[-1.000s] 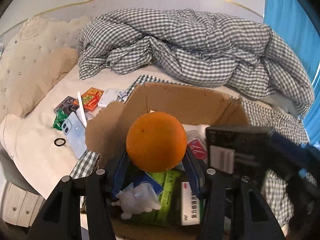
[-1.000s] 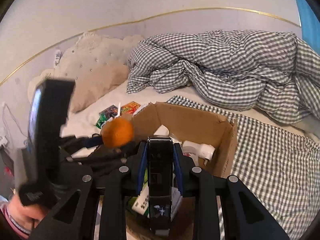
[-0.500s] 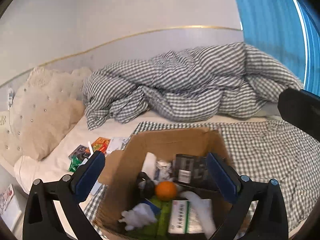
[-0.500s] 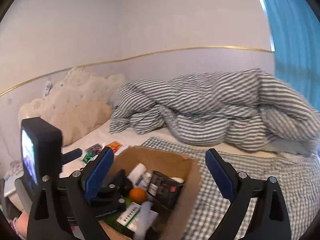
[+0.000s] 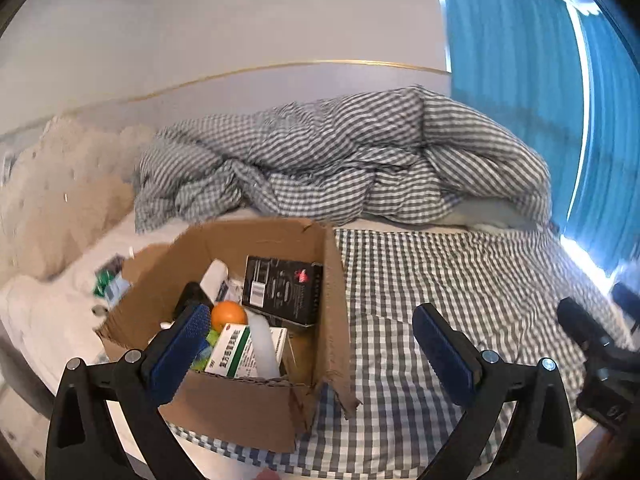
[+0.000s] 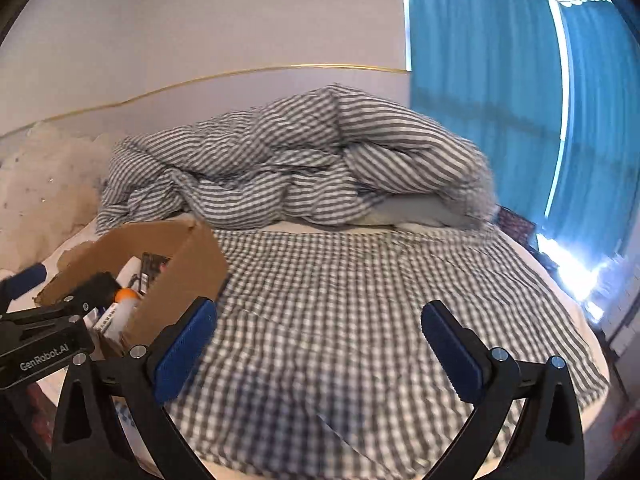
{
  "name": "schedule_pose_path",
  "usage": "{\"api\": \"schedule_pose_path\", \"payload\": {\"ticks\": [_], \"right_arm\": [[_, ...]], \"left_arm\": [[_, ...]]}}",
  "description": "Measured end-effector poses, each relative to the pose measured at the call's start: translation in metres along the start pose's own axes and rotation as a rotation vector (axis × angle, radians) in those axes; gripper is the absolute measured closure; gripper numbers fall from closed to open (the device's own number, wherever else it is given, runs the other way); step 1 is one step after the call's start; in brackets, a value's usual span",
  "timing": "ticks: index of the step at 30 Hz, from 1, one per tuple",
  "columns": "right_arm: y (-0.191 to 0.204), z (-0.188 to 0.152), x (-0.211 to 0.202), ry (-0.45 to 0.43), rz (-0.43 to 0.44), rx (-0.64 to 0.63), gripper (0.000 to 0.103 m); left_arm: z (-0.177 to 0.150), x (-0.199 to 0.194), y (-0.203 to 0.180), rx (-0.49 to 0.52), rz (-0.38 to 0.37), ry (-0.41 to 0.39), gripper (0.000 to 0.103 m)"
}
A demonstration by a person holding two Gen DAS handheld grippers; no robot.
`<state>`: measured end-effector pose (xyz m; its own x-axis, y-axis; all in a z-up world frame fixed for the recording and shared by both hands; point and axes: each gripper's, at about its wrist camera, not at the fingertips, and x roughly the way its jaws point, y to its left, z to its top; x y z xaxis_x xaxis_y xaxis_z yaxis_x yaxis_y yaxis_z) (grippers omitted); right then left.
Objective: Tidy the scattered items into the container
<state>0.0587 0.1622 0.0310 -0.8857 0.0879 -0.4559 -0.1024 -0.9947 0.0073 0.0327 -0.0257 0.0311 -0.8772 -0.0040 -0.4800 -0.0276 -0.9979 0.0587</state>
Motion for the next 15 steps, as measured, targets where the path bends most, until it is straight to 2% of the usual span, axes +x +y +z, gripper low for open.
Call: {"api": "schedule_pose_path", "payload": {"ticks": [7,15], "right_arm": [[-0.014,0.011,-0.022,-0.021,-0.022,0.03,0.0],[-0.01,0.001,-0.009,0.014,-0.036,0.013,0.0]], "left_arm": [[0.007,-0.022,-0.019,0.036,-0.01,-0.04,0.0],[0.006,-0.02,-0.011,0.012,0.004,-0.03,0.0]]}}
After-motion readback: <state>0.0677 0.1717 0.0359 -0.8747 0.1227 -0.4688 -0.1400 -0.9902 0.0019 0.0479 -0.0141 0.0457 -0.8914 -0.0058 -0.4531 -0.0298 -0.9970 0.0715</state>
